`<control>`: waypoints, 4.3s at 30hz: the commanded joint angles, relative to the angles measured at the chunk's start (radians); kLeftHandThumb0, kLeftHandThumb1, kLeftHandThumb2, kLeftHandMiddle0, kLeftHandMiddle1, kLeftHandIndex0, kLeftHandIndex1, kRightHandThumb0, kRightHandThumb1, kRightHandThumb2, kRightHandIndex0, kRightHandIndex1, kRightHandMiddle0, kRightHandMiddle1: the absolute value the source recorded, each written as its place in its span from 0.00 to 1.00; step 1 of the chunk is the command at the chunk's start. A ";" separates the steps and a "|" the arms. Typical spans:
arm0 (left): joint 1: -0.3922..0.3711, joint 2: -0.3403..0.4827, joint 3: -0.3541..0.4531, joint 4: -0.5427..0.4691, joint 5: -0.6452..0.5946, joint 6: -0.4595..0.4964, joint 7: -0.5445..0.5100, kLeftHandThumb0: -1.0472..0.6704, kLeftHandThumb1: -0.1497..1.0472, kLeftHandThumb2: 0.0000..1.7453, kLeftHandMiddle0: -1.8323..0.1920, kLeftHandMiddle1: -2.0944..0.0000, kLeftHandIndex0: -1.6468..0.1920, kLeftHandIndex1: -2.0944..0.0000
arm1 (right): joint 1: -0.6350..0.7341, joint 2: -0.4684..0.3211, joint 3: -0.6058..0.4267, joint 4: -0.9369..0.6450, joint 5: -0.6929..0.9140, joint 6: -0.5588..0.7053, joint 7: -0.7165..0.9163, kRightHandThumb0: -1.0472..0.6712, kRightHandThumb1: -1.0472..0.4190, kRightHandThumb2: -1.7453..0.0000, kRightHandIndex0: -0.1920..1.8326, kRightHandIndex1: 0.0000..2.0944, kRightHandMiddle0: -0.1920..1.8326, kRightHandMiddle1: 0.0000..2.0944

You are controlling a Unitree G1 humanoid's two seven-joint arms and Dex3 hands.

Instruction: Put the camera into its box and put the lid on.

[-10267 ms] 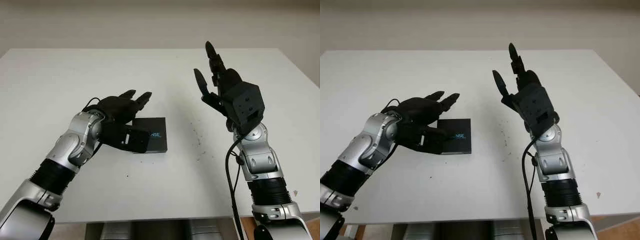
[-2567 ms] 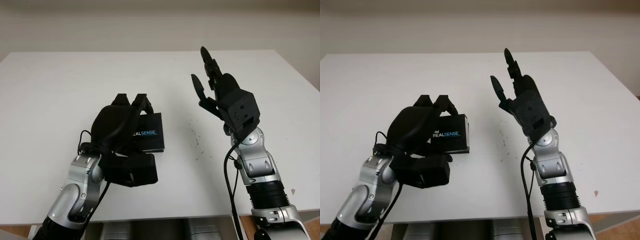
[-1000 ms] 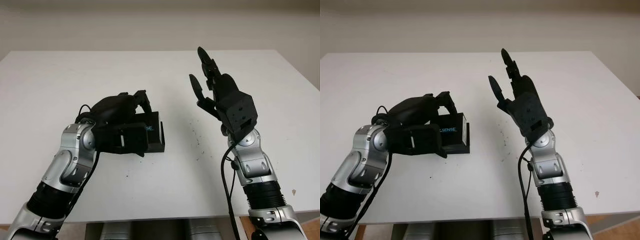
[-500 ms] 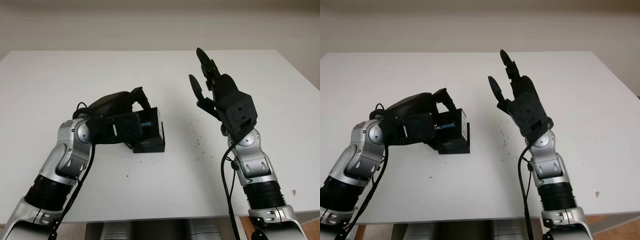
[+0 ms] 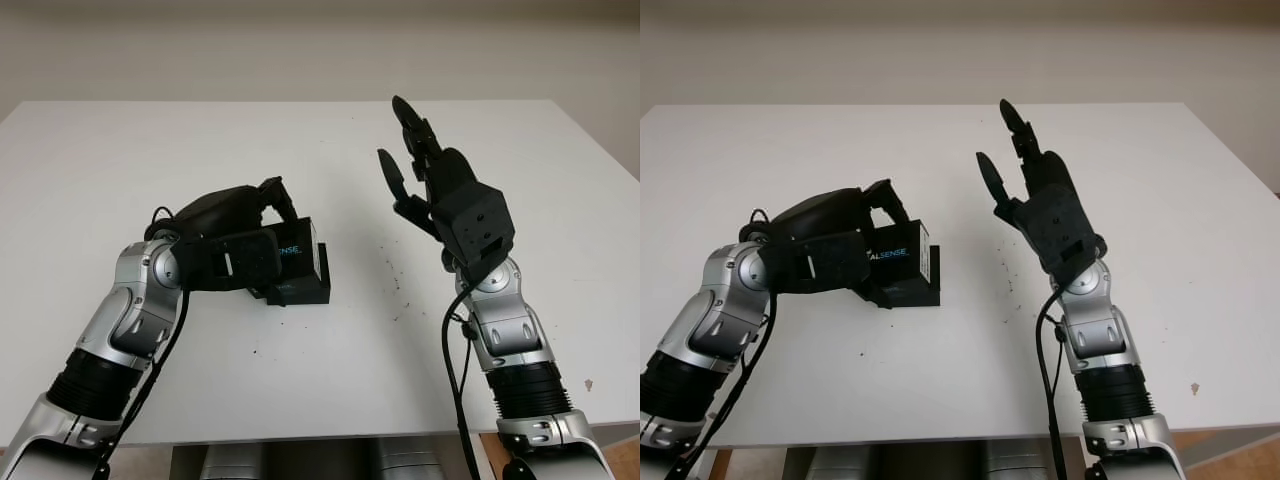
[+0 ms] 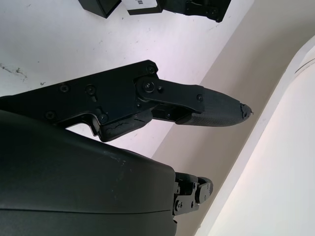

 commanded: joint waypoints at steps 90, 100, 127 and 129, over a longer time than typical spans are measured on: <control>-0.006 -0.033 -0.085 -0.161 0.013 0.030 -0.060 0.26 1.00 0.25 1.00 0.99 0.98 0.99 | 0.041 0.022 -0.005 -0.091 0.007 0.063 -0.003 0.18 0.00 0.67 0.09 0.03 0.02 0.20; 0.093 -0.063 0.091 -0.382 -0.293 0.235 -0.149 0.28 1.00 0.24 1.00 1.00 1.00 1.00 | 0.039 0.016 -0.007 -0.097 0.011 0.073 0.009 0.17 0.00 0.67 0.09 0.02 0.02 0.19; 0.100 -0.308 0.483 0.002 -0.762 0.043 0.325 0.20 1.00 0.39 1.00 1.00 1.00 1.00 | 0.045 0.060 -0.040 -0.072 0.102 0.110 0.015 0.11 0.00 0.62 0.00 0.00 0.00 0.02; 0.094 -0.303 0.488 0.029 -0.771 0.015 0.330 0.20 1.00 0.39 1.00 1.00 1.00 1.00 | 0.042 0.070 -0.044 -0.063 0.117 0.121 0.015 0.09 0.00 0.62 0.00 0.00 0.00 0.00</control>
